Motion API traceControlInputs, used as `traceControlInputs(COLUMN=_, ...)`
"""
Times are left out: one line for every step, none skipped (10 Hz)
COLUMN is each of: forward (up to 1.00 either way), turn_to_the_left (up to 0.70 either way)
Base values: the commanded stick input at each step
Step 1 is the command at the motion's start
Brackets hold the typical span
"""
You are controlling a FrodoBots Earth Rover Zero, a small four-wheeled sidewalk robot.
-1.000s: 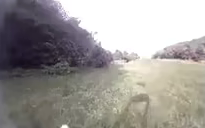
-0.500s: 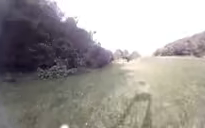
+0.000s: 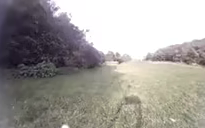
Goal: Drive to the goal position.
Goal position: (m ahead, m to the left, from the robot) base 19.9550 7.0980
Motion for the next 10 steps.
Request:
traceControlInputs(forward=0.85, turn_to_the_left=0.00)
traceControlInputs(forward=0.85, turn_to_the_left=0.00)
traceControlInputs(forward=0.85, turn_to_the_left=0.00)
traceControlInputs(forward=0.85, turn_to_the_left=0.00)
traceControlInputs(forward=0.85, turn_to_the_left=0.00)
traceControlInputs(forward=0.85, turn_to_the_left=0.00)
traceControlInputs(forward=0.85, turn_to_the_left=0.00)
traceControlInputs(forward=0.85, turn_to_the_left=0.00)
traceControlInputs(forward=0.85, turn_to_the_left=0.00)
traceControlInputs(forward=0.85, turn_to_the_left=0.00)
